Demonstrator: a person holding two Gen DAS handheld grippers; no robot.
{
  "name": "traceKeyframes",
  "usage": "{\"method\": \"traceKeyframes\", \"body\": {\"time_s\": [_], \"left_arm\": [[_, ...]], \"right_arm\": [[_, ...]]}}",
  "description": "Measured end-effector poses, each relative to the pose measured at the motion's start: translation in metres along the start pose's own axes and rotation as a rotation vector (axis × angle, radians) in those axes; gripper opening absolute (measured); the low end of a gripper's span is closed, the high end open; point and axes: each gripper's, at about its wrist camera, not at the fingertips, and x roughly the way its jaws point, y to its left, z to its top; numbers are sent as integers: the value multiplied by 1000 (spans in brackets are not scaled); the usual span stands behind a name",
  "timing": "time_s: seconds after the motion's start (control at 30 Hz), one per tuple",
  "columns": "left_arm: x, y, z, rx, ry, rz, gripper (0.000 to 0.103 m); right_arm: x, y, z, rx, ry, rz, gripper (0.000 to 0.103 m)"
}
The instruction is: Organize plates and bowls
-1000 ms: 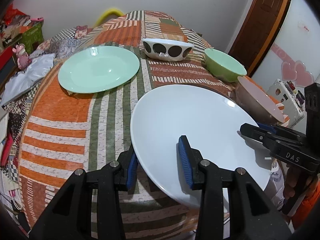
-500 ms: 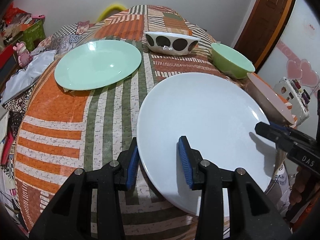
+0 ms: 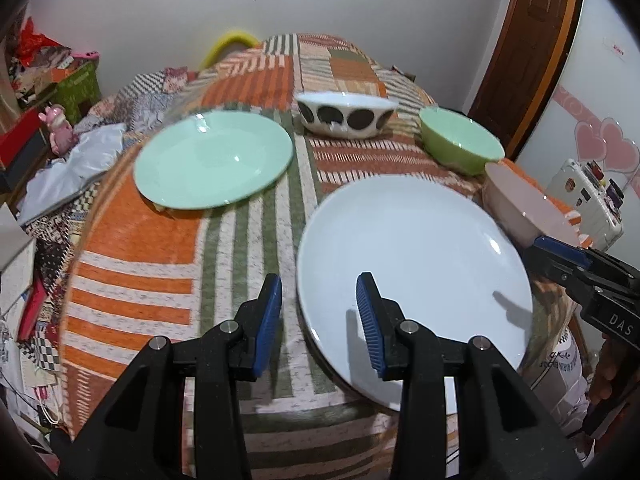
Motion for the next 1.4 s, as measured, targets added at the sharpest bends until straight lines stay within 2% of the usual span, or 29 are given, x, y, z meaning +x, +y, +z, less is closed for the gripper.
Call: {"method": "traceKeyframes", "body": {"time_s": [0.27, 0.33, 0.47, 0.57, 0.67, 0.8, 0.9, 1.23, 1.4], "left_arm": [[-38, 26, 21, -48, -84, 50, 41], [-46, 34, 27, -55, -105, 69, 49], [-59, 53, 43, -73, -156, 134, 57], [-61, 69, 57, -92, -170, 173, 63], [-58, 84, 70, -110, -178, 206, 70], [-44, 98, 81, -102, -154, 237, 71], [-27, 108, 87, -97, -124, 252, 76], [36, 143, 102, -116, -14, 247, 77], [60, 158, 106, -129, 13, 229, 77]], "right_arm": [[-4, 20, 27, -59, -49, 24, 37], [-3, 25, 34, -75, -61, 31, 36], [3, 35, 50, -90, -74, 71, 37], [12, 42, 63, -87, -66, 122, 49], [23, 51, 74, -105, -70, 125, 51], [45, 62, 88, -146, -42, 126, 51], [62, 67, 97, -161, -7, 134, 51], [130, 78, 120, -179, 144, 147, 51], [163, 82, 124, -170, 227, 146, 51]]}}
